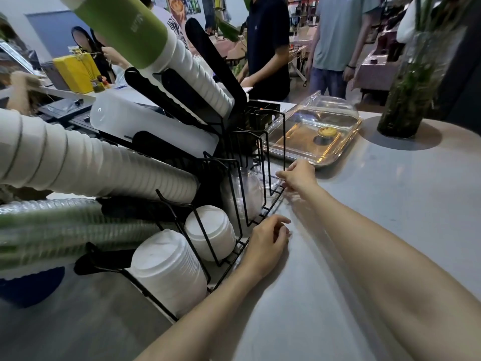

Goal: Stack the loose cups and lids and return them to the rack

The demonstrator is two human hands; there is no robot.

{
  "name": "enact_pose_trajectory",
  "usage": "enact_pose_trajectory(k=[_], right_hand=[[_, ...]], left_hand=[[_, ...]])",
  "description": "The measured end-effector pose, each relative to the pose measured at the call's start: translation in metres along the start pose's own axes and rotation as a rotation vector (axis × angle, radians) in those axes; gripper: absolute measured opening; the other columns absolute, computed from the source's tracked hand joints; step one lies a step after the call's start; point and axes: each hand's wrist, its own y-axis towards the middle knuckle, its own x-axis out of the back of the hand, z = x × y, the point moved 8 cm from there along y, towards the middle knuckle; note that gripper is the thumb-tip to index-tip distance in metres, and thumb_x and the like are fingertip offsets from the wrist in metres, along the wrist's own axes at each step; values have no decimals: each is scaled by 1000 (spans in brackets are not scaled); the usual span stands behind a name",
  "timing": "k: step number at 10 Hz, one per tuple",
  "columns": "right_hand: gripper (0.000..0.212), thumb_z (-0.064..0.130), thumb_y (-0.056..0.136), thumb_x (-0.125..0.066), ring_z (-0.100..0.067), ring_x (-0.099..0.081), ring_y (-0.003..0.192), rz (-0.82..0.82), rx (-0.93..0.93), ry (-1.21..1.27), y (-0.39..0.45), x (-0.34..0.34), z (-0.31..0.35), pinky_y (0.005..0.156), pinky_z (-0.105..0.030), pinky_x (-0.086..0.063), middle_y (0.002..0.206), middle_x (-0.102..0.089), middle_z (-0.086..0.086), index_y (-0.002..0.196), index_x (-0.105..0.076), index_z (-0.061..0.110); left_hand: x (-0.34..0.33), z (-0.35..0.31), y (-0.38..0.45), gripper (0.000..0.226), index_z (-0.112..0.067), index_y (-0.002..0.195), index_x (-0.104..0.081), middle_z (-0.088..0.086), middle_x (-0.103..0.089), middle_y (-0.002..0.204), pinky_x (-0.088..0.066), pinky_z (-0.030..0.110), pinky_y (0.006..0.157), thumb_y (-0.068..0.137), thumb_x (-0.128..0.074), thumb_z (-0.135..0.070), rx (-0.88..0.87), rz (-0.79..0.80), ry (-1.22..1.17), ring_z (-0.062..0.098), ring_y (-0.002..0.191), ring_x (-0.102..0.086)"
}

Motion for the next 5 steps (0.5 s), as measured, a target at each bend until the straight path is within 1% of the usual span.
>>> enact_pose_trajectory(k=[1,2,3,4,5], right_hand=[[27,21,86,-80,-32,-74,74,5,51,-101,-1,2,4,61,-41,-61,90,-71,-19,89,-59,5],[29,25,84,-81,-25,-68,60,1,76,-117,-2,2,2,50,-29,-51,87,-72,-17,88,-57,8],[29,27,85,-80,-20,-65,55,-11,81,-105,-4,4,0,47,-27,-50,85,-71,-13,87,-57,10],[26,27,87,-77,-21,-69,61,-15,82,-79,-5,5,-4,50,-29,-55,85,-70,-10,88,-59,9],[20,25,90,-73,-18,-66,61,-29,89,-68,-6,12,-9,48,-26,-52,87,-71,-11,86,-61,10]], left_hand=[[0,1,0,21,-19,113,-68,-1,-75,93,-60,40,87,100,-52,-17,6,7,-3,6,91,-74],[0,-1,0,21,-18,113,-69,-2,-74,92,-59,39,87,100,-52,-15,-3,9,3,6,90,-73],[1,-3,0,21,-17,113,-68,0,-75,92,-59,40,86,100,-53,-13,-2,7,6,9,89,-73],[2,-2,0,21,-17,114,-68,1,-76,92,-59,41,85,100,-53,-12,-1,3,3,11,90,-73],[1,-4,1,21,-16,113,-69,1,-76,90,-59,41,86,99,-54,-10,1,-4,-6,12,88,-74]])
